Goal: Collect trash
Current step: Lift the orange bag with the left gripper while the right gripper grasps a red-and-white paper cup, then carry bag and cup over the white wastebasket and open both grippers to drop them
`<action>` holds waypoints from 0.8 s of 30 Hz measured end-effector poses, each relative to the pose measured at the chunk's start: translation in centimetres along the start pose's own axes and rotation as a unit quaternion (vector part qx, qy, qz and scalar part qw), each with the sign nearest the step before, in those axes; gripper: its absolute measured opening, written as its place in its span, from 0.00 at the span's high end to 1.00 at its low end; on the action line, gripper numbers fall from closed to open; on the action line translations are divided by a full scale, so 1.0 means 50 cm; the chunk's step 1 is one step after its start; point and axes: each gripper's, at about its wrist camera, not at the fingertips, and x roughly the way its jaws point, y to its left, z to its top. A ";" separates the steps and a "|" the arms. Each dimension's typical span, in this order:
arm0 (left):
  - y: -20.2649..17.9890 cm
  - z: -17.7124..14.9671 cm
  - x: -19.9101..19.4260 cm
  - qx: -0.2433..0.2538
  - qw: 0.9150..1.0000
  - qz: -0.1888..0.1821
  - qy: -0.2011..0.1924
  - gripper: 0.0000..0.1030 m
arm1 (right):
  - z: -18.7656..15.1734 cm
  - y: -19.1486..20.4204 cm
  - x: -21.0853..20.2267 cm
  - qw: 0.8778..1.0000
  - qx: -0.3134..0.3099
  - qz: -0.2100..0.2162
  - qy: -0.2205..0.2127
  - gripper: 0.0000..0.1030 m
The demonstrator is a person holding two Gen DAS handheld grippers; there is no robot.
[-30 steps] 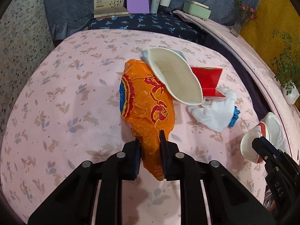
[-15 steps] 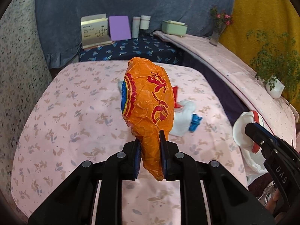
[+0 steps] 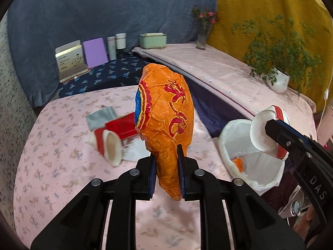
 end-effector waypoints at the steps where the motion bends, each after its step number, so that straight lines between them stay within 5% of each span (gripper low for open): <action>1: -0.017 0.002 0.003 0.008 1.000 -0.004 0.000 0.84 | 0.001 -0.013 -0.005 1.000 0.004 -0.004 -0.002 0.87; 24: -0.294 -0.001 0.112 0.127 0.989 -0.065 0.042 0.83 | -0.012 -0.286 -0.017 0.991 0.111 -0.079 -0.016 0.87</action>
